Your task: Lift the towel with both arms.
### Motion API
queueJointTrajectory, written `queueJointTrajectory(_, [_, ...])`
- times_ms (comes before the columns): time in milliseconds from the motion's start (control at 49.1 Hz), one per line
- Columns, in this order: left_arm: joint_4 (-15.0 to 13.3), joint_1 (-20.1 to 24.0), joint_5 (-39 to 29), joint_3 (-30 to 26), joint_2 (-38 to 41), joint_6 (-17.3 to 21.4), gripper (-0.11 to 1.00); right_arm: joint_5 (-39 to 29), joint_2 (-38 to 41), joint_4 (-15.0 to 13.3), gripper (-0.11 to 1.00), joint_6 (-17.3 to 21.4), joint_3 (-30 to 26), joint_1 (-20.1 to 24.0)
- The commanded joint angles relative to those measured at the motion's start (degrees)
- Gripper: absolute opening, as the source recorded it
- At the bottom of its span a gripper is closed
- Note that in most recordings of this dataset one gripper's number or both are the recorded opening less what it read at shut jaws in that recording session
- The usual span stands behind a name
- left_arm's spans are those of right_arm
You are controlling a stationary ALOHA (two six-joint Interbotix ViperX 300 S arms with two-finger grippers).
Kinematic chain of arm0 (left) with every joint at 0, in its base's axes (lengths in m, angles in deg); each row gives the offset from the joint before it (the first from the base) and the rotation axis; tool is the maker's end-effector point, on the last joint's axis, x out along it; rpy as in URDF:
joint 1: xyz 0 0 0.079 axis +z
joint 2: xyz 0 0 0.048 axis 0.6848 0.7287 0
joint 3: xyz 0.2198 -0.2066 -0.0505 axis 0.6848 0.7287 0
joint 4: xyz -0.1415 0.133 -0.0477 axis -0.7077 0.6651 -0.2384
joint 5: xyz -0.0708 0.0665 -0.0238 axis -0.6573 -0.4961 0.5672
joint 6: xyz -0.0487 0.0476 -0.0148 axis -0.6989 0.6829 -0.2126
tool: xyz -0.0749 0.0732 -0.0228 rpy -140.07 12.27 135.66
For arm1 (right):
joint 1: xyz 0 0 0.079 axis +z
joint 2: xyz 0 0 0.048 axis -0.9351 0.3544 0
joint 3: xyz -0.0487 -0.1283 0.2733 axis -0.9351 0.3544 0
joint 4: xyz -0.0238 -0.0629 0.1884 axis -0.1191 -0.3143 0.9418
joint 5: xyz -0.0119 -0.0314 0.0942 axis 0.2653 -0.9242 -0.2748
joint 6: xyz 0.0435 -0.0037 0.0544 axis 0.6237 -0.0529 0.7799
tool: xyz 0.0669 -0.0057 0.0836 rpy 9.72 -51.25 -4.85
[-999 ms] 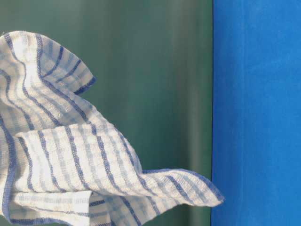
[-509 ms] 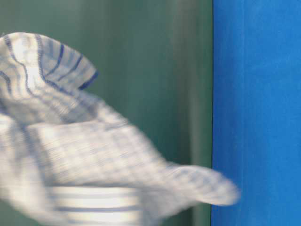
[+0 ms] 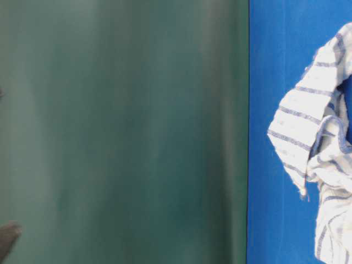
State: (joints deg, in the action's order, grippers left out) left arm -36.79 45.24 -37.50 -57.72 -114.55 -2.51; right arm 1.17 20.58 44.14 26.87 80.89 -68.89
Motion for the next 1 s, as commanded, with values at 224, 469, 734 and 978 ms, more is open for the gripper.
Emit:
queueJointTrajectory(224, [-0.18, -1.23, 10.90, 9.93, 3.96, -2.37, 0.91, 6.15, 3.43, 0.35, 0.66, 3.52, 10.20, 0.88])
queueJointTrajectory(469, [-0.26, -2.11, 17.67, 15.47, 9.40, -3.78, 0.91, 13.45, 7.56, 0.35, 0.66, 5.63, 17.84, 0.88])
queueJointTrajectory(734, [-0.26, -2.55, 24.70, 18.81, 17.40, -3.78, 0.91, 21.88, 14.77, -0.09, 0.66, 6.06, 23.29, 0.35])
queueJointTrajectory(978, [-0.26, -3.34, 29.53, 20.30, 25.84, -3.78, 0.91, 28.39, 19.60, -0.79, 0.66, 5.98, 26.10, -1.05])
